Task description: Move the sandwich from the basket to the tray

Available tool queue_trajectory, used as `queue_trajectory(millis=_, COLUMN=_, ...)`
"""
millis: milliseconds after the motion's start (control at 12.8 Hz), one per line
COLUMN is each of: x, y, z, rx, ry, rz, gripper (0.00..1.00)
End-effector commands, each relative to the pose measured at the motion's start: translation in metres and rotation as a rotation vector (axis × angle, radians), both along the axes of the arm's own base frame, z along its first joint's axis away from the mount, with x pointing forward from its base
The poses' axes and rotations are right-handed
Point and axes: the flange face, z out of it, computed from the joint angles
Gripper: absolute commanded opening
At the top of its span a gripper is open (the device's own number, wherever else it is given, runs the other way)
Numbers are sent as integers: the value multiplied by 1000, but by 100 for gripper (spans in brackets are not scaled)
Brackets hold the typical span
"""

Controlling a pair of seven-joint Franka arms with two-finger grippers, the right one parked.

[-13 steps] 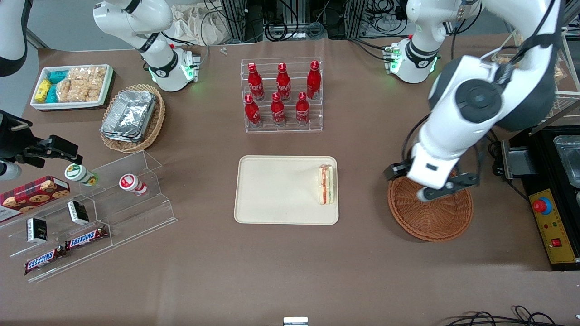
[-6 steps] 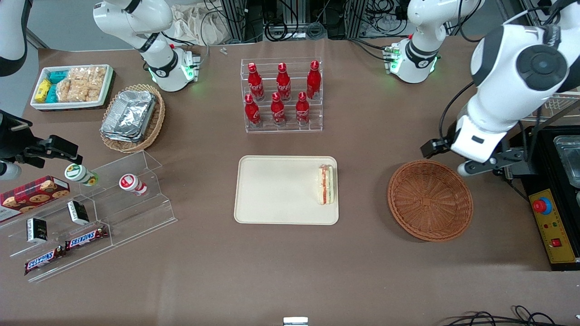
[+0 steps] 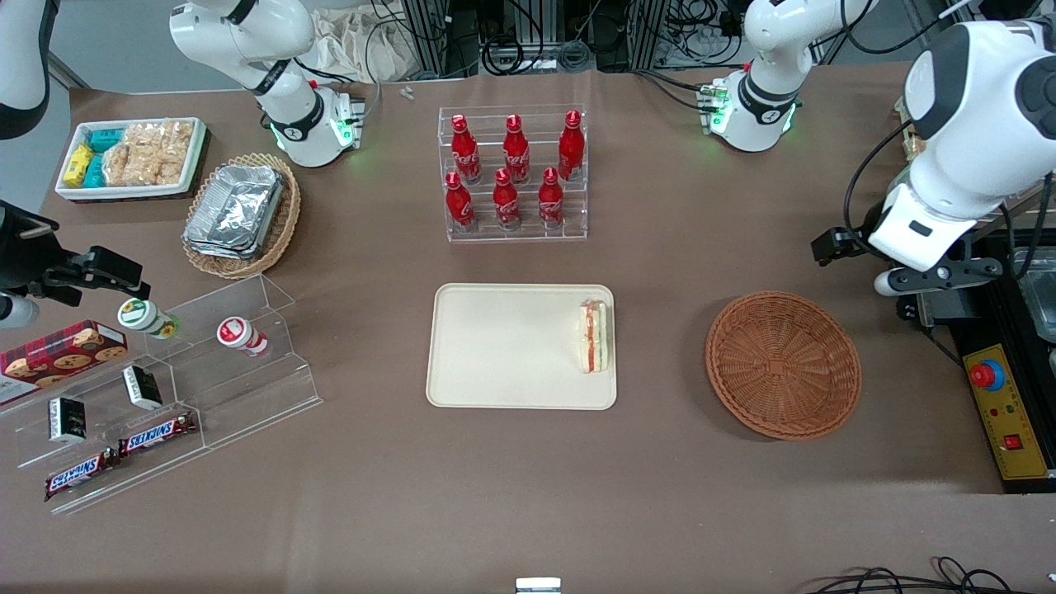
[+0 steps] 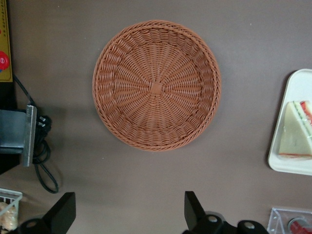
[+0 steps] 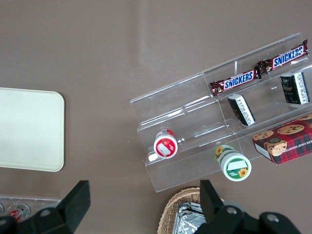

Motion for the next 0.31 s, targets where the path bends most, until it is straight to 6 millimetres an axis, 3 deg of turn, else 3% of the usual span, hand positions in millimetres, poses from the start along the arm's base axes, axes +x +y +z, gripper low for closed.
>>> queue_trajectory(millis=0, x=1, y=13, z=8, rx=-21, ry=30, rz=-23, gripper=100)
queue_trajectory(millis=235, x=21, y=19, z=20, rx=-57, ry=28, rz=-35, gripper=100)
